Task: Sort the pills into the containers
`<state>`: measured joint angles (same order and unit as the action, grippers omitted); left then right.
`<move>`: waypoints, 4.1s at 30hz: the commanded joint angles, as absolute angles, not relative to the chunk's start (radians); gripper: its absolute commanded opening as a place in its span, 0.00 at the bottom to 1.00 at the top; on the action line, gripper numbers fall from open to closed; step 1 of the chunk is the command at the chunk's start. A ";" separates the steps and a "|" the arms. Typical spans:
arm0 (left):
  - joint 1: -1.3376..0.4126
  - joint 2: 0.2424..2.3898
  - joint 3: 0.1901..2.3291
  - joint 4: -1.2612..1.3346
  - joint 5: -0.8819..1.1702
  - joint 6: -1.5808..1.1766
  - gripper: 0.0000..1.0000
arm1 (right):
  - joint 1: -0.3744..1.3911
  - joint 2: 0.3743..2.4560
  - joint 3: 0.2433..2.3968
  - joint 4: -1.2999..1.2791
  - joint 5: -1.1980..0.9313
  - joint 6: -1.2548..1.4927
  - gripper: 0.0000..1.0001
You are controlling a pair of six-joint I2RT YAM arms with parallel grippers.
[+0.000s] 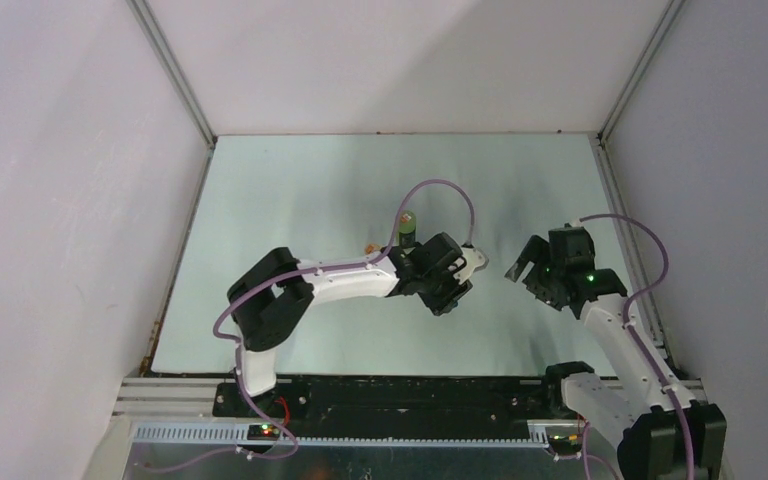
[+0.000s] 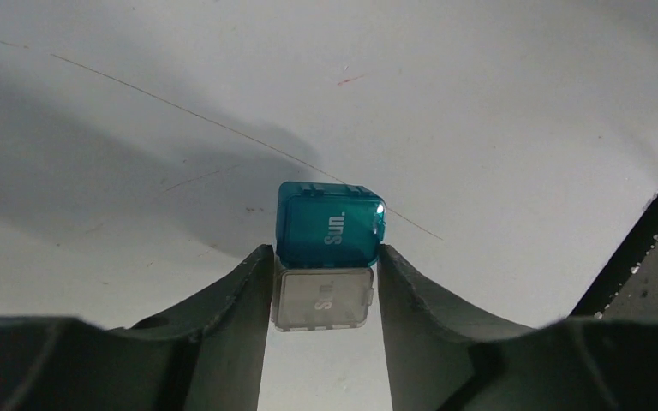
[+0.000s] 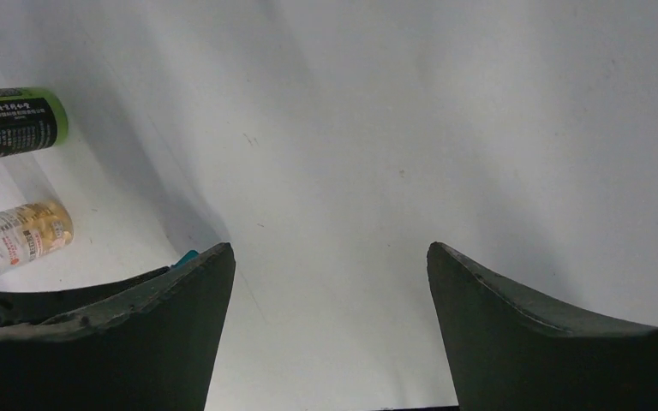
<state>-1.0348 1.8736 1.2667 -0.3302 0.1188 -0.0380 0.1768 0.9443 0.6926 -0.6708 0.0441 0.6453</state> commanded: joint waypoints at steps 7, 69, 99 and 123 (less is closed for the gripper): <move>-1.027 1.838 1.226 -0.213 0.133 0.014 0.75 | 0.115 0.902 0.646 -0.674 -0.074 0.656 0.86; -0.814 1.097 0.520 0.197 -0.229 -0.677 0.57 | 0.754 1.527 0.845 -0.429 0.041 0.477 0.20; -0.717 0.938 0.410 0.172 -0.275 -0.749 0.60 | 0.894 1.584 0.989 -0.435 -0.034 0.179 0.72; -0.683 0.897 0.370 0.166 -0.270 -0.788 0.61 | 0.982 1.683 1.052 -0.441 0.118 0.264 0.72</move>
<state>-0.6922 0.9176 0.3737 0.1509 -0.2447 -0.7712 0.9634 1.7046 1.0214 -0.4438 0.0849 0.2314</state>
